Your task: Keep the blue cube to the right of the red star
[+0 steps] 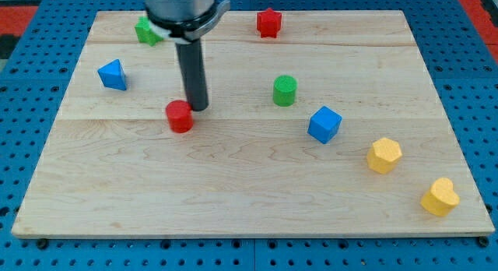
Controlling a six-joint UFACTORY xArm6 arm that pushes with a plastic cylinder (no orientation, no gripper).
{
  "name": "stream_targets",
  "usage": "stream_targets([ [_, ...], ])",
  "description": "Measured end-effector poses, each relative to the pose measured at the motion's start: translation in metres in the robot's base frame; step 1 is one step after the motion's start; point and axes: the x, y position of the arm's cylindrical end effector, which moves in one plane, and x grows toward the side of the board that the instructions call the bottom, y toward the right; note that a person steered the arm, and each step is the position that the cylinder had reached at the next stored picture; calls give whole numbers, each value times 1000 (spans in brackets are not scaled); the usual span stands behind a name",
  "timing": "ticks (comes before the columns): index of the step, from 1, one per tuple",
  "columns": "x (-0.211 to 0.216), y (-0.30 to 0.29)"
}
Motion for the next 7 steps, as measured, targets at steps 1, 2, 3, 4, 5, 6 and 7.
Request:
stream_targets([
  [1,16,-30],
  [2,34,23],
  [3,45,84],
  [4,47,125],
  [5,47,148],
  [6,55,159],
  [7,63,176],
])
